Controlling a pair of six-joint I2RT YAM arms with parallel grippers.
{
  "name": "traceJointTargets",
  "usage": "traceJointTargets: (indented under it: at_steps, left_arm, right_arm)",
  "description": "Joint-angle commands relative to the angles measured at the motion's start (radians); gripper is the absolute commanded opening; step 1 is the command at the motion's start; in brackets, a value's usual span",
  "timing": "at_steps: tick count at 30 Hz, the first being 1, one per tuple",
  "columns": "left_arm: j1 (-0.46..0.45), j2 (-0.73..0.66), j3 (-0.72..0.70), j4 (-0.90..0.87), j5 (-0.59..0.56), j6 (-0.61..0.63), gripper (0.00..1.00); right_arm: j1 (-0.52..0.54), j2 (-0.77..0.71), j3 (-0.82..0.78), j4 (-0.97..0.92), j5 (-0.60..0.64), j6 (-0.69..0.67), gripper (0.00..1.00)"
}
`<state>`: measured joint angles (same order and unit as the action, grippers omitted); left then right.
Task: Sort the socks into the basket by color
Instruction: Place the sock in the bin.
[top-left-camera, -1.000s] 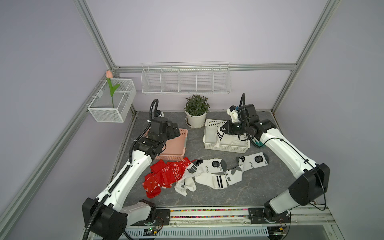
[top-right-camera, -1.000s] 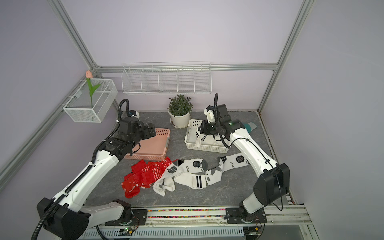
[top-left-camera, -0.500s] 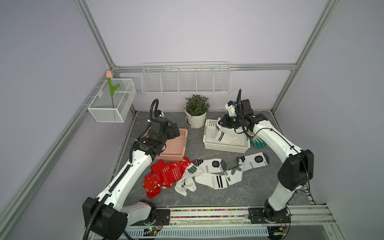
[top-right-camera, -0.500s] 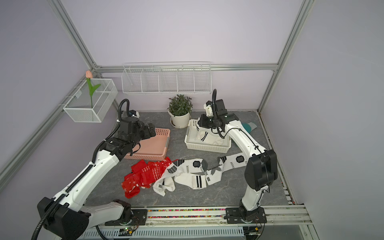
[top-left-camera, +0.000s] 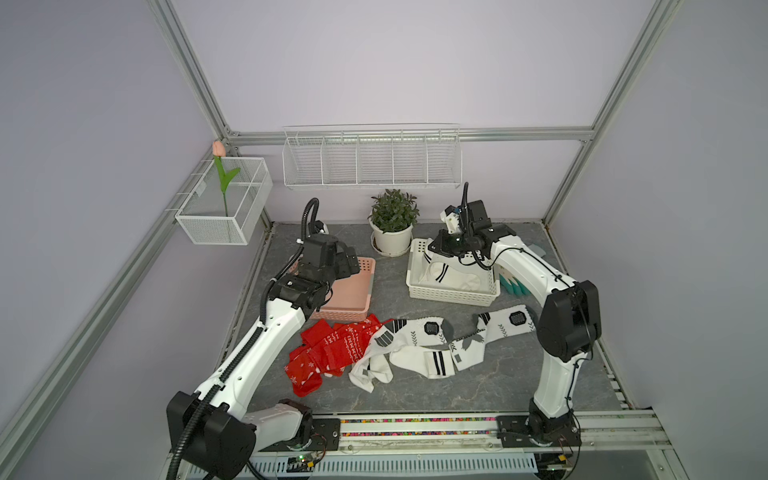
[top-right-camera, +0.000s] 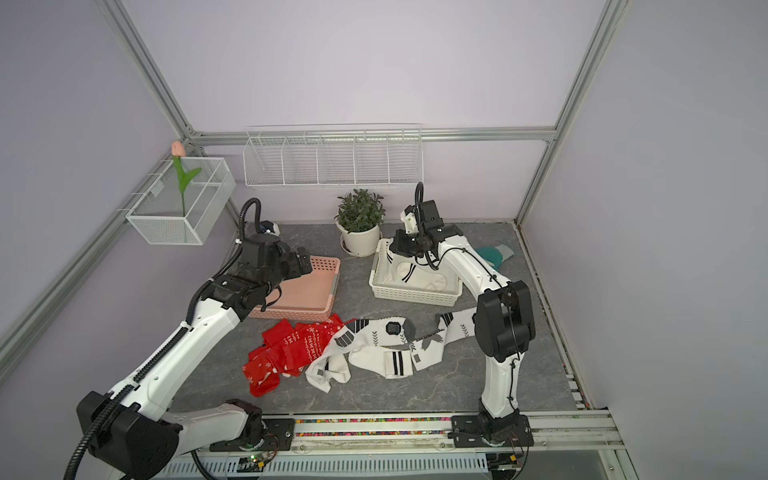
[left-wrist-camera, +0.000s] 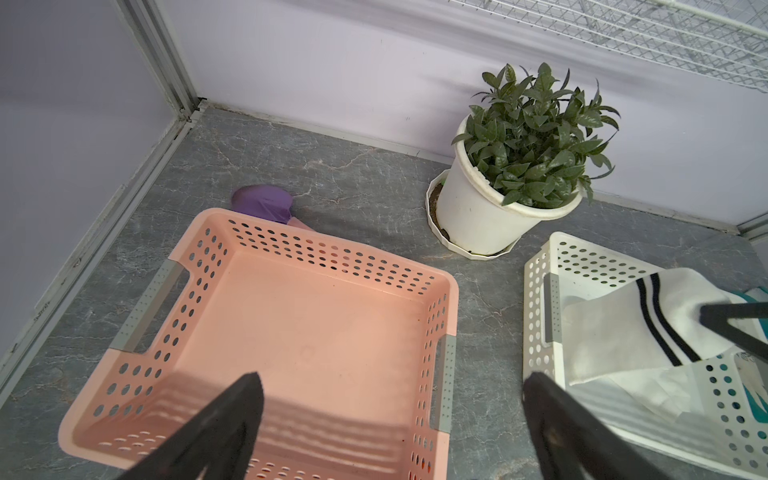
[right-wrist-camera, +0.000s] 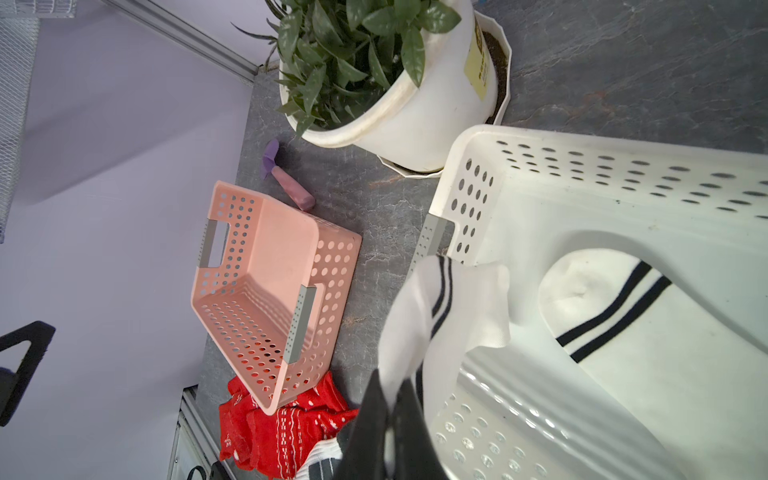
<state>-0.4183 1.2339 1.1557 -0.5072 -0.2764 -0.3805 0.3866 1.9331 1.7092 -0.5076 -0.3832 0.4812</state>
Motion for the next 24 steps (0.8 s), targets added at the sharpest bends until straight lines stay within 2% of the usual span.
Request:
traceJointTargets:
  at_steps: [1,13,24]
  left_arm:
    - [-0.003,0.001,0.027,-0.018,-0.013,-0.002,0.99]
    - [-0.004,0.009,0.03,-0.018,0.001,-0.003,0.99]
    - [-0.005,0.01,0.029,-0.014,0.007,-0.005,0.99]
  right_arm:
    - [-0.019,0.004,-0.02,0.015,0.005,-0.005,0.07]
    - [-0.092,-0.011,-0.123,-0.067,0.119,-0.101,0.08]
    - [-0.147,-0.009,-0.156,-0.115,0.228,-0.162,0.13]
